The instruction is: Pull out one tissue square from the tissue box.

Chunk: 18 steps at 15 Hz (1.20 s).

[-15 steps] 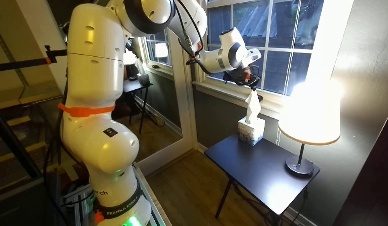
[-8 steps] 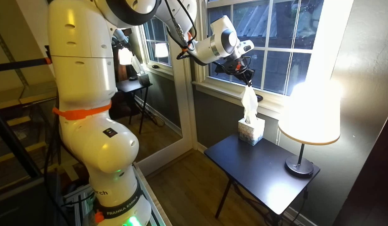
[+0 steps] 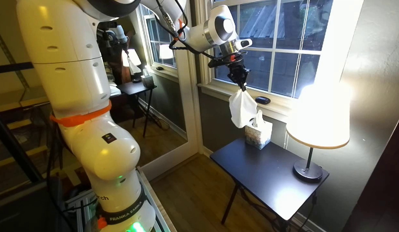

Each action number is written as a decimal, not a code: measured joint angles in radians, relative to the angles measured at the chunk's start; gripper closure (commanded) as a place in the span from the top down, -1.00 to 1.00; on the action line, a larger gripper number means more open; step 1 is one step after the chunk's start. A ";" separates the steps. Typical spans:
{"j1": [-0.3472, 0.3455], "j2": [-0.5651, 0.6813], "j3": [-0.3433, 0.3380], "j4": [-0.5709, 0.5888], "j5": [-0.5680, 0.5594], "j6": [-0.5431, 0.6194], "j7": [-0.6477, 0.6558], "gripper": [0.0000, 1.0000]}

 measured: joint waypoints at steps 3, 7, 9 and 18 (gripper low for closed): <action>-0.037 -0.032 0.022 -0.036 0.058 -0.064 -0.066 -1.00; -0.092 -0.020 0.024 -0.114 0.064 -0.021 -0.075 -1.00; -0.125 0.011 0.020 -0.156 0.057 0.068 -0.068 -1.00; -0.146 0.270 -0.107 -0.200 -0.167 0.568 0.163 -1.00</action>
